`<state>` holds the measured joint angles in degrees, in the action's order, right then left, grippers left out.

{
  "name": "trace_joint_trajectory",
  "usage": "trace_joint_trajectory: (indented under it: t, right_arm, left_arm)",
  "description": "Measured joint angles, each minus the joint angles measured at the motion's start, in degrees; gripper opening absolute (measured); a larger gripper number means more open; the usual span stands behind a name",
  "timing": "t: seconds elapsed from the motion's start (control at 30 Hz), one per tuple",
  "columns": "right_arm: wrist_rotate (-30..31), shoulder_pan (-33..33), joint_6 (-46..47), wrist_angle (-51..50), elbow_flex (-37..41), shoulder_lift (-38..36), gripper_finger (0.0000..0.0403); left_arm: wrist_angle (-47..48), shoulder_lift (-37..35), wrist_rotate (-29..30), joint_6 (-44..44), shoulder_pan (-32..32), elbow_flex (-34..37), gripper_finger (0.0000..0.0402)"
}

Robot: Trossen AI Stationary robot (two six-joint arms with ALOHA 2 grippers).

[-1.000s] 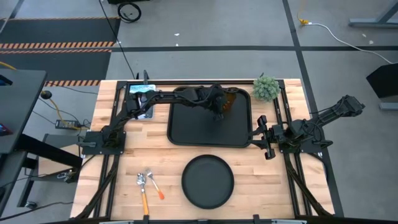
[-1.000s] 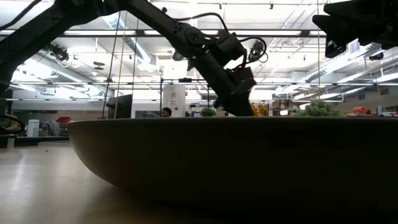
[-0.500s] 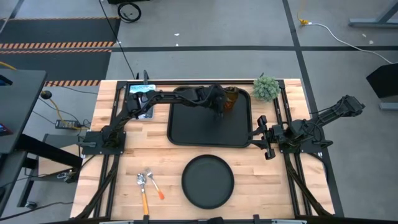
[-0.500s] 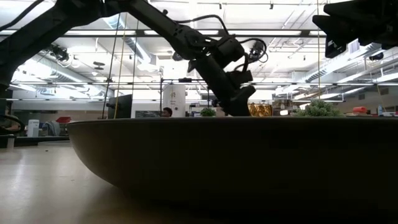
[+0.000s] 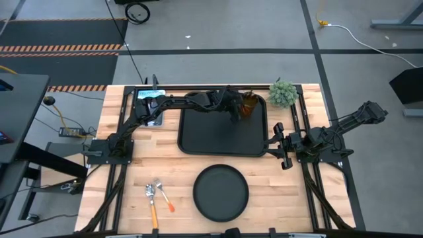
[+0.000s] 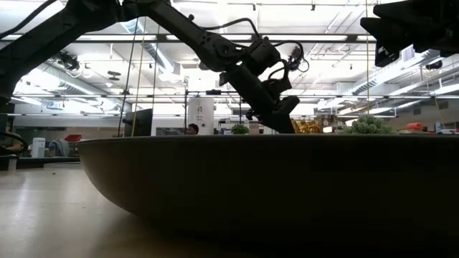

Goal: Pick and place plate/cup/fork/spoon on tray
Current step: Put the orange cup on the top right on the black tray, then put the black plate on the black tray

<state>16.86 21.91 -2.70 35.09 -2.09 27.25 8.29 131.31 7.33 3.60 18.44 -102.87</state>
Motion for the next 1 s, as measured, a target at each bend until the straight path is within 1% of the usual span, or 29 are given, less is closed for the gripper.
trace_joint_trajectory:
  t: [0.1,0.23,0.3,0.4,0.5,0.57,0.63,0.7,0.83,1.0]
  right_arm:
    - [0.0,0.0,0.0,0.0,0.0,0.0,0.0132]
    - [0.0,0.0,0.0,0.0,0.0,0.0,0.0132]
    - [0.0,0.0,0.0,0.0,0.0,0.0,0.0132]
    - [0.0,0.0,0.0,0.0,0.0,0.0,0.0132]
    - [0.0,0.0,0.0,0.0,0.0,0.0,0.0132]
    - [0.0,0.0,0.0,0.0,0.0,0.0,0.0132]
    - [0.0,0.0,0.0,0.0,0.0,0.0,0.0132]
    - [0.0,0.0,0.0,0.0,0.0,0.0,0.0132]
    - [0.0,0.0,0.0,0.0,0.0,0.0,0.0132]
    - [0.0,0.0,0.0,0.0,0.0,0.0,0.0132]
  left_arm:
    - [0.6,0.0,0.0,0.1,0.0,0.0,0.0141]
    - [4.5,0.0,-0.1,0.0,0.1,0.0,0.0141]
    - [4.9,0.0,-0.1,0.0,0.3,0.0,0.0141]
    - [2.5,0.0,0.0,0.1,0.3,0.0,0.0141]
    - [-2.4,0.0,-0.3,0.5,0.2,0.0,0.0141]
    - [-5.3,0.0,-2.3,0.7,0.2,0.0,0.0141]
    - [-5.6,0.0,-3.9,0.7,0.3,0.0,0.0141]
    - [-3.5,-0.1,-4.2,1.5,0.2,0.0,0.0141]
    - [5.6,-2.1,-4.1,2.1,0.0,0.0,0.0141]
    - [14.4,-5.0,-5.1,3.0,-1.0,-0.1,0.0141]
